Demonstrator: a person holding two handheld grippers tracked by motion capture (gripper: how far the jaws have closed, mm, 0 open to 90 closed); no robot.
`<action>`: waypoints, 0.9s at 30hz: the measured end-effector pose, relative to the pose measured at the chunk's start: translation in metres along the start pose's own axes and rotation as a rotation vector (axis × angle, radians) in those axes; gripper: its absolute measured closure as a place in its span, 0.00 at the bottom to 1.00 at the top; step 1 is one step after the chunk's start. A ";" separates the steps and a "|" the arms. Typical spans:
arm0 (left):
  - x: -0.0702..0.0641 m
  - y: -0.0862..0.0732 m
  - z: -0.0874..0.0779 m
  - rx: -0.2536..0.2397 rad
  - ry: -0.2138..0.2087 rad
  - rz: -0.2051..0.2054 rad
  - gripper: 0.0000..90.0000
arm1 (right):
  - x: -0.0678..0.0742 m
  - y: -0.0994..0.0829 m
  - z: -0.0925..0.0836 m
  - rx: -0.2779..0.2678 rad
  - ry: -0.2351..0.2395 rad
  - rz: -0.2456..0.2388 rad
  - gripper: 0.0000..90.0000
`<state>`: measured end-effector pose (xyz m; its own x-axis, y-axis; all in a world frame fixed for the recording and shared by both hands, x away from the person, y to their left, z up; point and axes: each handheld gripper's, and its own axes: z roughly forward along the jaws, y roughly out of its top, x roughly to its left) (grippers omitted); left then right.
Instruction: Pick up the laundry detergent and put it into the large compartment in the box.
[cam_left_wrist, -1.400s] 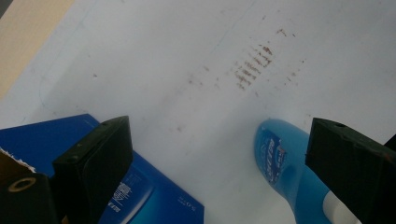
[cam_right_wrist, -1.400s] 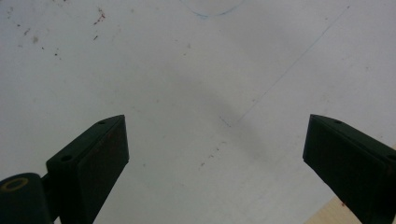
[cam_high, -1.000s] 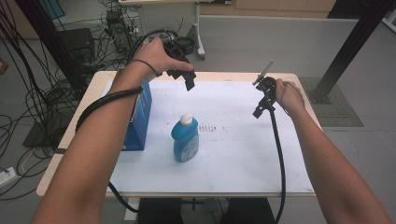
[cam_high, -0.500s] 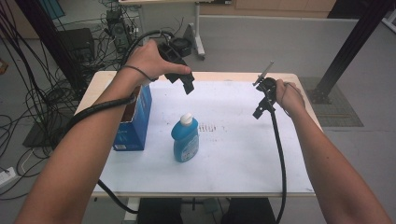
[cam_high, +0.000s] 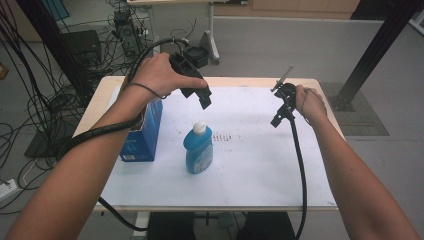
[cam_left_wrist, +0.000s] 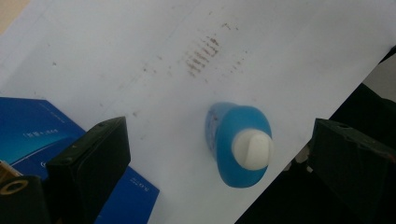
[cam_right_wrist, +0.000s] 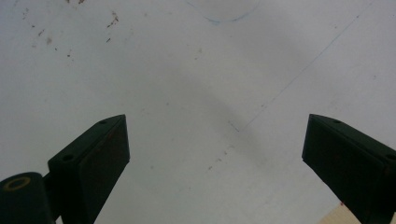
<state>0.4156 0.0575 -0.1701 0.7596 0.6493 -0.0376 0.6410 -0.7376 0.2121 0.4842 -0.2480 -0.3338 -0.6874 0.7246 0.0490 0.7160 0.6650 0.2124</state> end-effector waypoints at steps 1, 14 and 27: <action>0.000 0.000 0.000 0.000 0.000 0.000 0.07 | 0.000 0.000 0.000 0.000 0.000 0.000 0.08; -0.011 -0.011 0.005 -0.025 0.001 -0.006 0.06 | 0.000 -0.002 -0.002 -0.006 -0.006 -0.005 0.08; -0.018 -0.020 0.020 -0.028 0.013 -0.013 0.06 | 0.002 -0.001 -0.001 -0.010 -0.007 -0.012 0.08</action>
<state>0.3908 0.0570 -0.1934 0.7496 0.6613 -0.0282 0.6474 -0.7236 0.2394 0.4821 -0.2473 -0.3332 -0.6951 0.7178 0.0393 0.7063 0.6718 0.2231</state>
